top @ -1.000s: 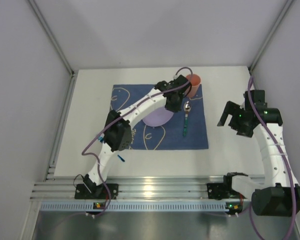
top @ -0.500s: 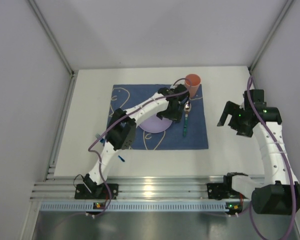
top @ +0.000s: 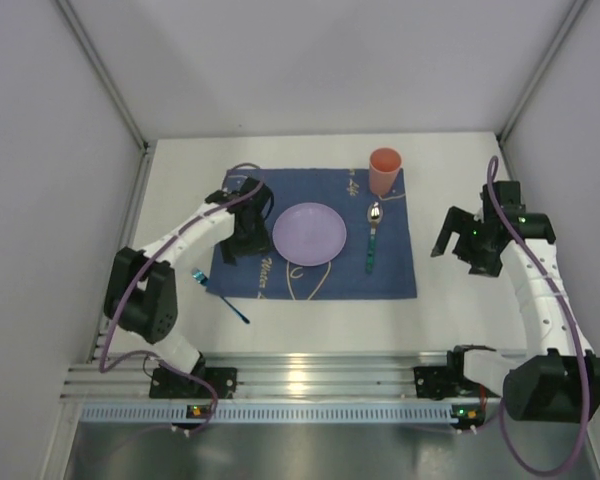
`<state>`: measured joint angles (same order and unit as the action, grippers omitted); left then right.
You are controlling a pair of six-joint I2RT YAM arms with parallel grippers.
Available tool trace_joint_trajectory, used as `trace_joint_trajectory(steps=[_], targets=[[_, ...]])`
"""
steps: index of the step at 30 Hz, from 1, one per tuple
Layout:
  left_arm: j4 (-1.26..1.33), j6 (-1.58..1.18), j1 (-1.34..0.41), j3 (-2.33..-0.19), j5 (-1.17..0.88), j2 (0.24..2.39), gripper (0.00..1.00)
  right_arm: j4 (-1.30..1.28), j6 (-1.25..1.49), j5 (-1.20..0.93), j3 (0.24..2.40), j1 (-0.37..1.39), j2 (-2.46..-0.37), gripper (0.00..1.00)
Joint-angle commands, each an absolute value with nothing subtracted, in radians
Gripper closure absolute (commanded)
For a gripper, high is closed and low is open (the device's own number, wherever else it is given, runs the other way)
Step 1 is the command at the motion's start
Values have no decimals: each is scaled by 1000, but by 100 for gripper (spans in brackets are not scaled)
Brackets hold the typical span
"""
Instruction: Set the dinner table for one person
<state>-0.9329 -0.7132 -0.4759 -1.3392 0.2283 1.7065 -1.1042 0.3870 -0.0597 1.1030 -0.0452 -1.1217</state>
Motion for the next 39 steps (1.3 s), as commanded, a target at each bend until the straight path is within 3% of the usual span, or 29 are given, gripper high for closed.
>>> trace_joint_trajectory(steps=[1,10,20,26,35,37,39], targets=[[-873,-796,-492,-1163,218,1580,28,-1045,387,-80,1106,-60,-1143,0],[-787,-896,-437,-770,161,1364,31,-1048,357,-80,1147,-60,-1186,0],[-666,-879,-347,-646,146,1319,32,-1060,342,-89,1147,-49,-1193,0],[-644,-882,-272,-615,222,1361,54,-1066,339,-84,1140,-31,-1192,0],[-615,-916,-198,-574,276,1377,70,-1075,337,-75,1141,-20,-1203,0],[-640,-927,-183,-597,304,1423,81,-1075,337,-81,1140,-17,-1206,0],[-646,-923,-176,-612,317,1472,84,-1078,337,-87,1140,-14,-1212,0]])
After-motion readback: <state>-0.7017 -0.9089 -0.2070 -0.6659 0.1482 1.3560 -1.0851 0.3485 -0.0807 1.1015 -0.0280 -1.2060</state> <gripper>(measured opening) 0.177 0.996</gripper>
